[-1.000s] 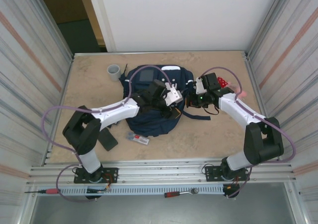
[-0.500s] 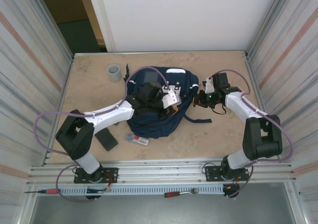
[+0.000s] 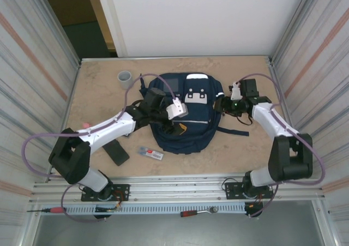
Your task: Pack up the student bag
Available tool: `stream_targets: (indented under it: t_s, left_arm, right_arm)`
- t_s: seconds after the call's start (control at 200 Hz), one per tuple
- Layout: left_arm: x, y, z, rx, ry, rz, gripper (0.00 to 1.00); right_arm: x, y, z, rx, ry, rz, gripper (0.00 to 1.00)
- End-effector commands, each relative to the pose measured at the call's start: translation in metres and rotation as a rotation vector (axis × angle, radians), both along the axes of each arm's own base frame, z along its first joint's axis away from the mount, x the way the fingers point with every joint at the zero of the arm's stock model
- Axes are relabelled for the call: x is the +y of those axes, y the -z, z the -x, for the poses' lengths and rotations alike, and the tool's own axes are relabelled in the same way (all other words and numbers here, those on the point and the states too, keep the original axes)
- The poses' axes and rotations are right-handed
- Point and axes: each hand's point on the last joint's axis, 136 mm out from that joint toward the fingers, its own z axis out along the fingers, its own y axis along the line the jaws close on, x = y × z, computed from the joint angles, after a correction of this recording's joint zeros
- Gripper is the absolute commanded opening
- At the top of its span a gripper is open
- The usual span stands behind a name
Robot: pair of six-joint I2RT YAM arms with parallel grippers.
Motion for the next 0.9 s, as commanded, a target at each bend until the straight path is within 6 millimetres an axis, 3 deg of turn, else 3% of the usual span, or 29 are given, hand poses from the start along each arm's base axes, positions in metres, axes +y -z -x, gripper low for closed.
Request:
stream_targets:
  t_s: [0.0,0.215,0.381,0.476,0.641,0.732,0.832,0.897]
  left_arm:
    - [0.008,0.007,0.002,-0.133,0.075,-0.102,0.8]
    - [-0.017,0.031,-0.016,-0.287,0.17,-0.192,0.84]
    - [-0.042,0.051,-0.031,-0.305,0.241,-0.22,0.85]
    - [-0.052,0.063,-0.038,-0.322,0.252,-0.239,0.83]
    - [-0.058,0.077,-0.046,-0.359,0.236,-0.271,0.57]
    - [-0.056,0.071,-0.05,-0.382,0.196,-0.267,0.24]
    - [-0.049,0.046,-0.055,-0.363,0.126,-0.211,0.01]
    - [-0.043,0.024,-0.055,-0.324,0.091,-0.154,0.0]
  right_arm:
    - [0.0,0.007,0.038,0.132,0.056,-0.041,0.53]
    - [0.036,0.033,0.084,0.278,0.095,-0.187,0.54]
    - [0.047,0.05,0.09,0.319,0.096,-0.223,0.54]
    - [0.046,0.058,0.089,0.338,0.091,-0.202,0.46]
    - [0.048,0.063,0.091,0.336,0.086,-0.218,0.22]
    - [0.049,0.06,0.092,0.318,0.078,-0.233,0.18]
    - [0.048,0.052,0.092,0.297,0.078,-0.242,0.24]
    - [0.046,0.044,0.091,0.275,0.084,-0.247,0.39]
